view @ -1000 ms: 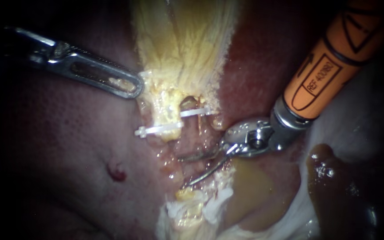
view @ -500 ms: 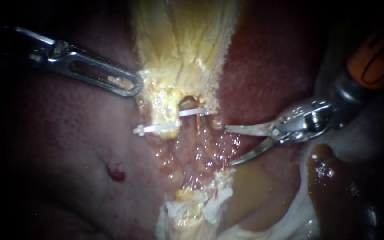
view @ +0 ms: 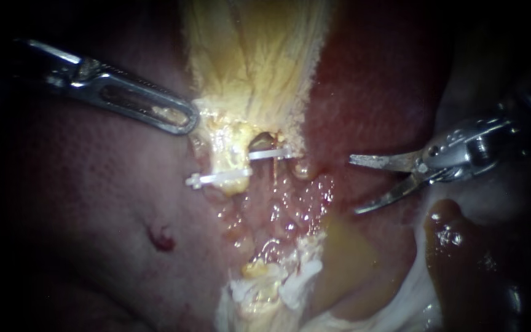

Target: Go back from the cut right tube

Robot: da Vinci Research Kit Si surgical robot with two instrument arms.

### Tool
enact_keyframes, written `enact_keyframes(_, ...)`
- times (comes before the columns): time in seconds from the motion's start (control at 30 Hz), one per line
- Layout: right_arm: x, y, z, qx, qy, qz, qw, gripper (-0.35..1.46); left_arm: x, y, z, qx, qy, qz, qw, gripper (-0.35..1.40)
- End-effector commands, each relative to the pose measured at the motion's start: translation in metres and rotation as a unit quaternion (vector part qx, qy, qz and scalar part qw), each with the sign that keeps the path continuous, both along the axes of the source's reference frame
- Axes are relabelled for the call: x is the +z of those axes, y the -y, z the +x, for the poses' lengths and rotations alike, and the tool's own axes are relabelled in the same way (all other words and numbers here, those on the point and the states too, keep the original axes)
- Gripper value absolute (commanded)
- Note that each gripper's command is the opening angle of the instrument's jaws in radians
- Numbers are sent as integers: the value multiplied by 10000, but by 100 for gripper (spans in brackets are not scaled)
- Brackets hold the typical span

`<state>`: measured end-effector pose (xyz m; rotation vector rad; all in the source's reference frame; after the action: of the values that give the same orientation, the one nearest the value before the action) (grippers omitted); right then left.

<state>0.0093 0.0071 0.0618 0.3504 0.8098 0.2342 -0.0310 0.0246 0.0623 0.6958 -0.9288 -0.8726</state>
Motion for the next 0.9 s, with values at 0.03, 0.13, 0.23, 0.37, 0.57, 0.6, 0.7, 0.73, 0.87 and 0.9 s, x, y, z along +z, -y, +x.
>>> enact_keyframes(0.03, 0, 0, 0, 3, 0, 3, 10000, 145, 3, 0, -2, -15, -27, -11, 10000, -35)
enact_keyframes(0.13, 0, 0, 0, 2, -1, 3, 10000, 145, 16, 2, -12, 23, -44, -12, 10000, -35)
enact_keyframes(0.23, 0, 0, -1, 2, -1, 2, 10000, 145, 28, 7, -23, 61, -40, 22, 10000, -35)
enact_keyframes(0.37, 0, 0, -1, 2, -1, 2, 10000, 145, 38, 12, -36, 131, -38, 37, 9999, -35)
enact_keyframes(0.57, 0, 0, -1, 2, 0, 2, 10000, 145, 46, 15, -43, 156, -47, 31, 9999, -35)
enact_keyframes(0.6, 0, 0, -1, 3, 0, 2, 10000, 145, 47, 15, -43, 154, -44, 63, 9999, -35)
enact_keyframes(0.7, 1, 0, -1, 3, 0, 2, 10000, 145, 48, 14, -43, 157, -42, 62, 9998, -35)
enact_keyframes(0.73, 1, 0, -1, 4, 0, 2, 10000, 145, 49, 14, -43, 158, -41, 62, 9998, -35)
enact_keyframes(0.87, 1, 0, -1, 4, 1, 3, 10000, 145, 49, 14, -43, 158, -42, 61, 9998, -35)
enact_keyframes(0.9, 1, 0, -1, 4, 1, 3, 10000, 145, 49, 14, -43, 158, -42, 62, 9998, -35)
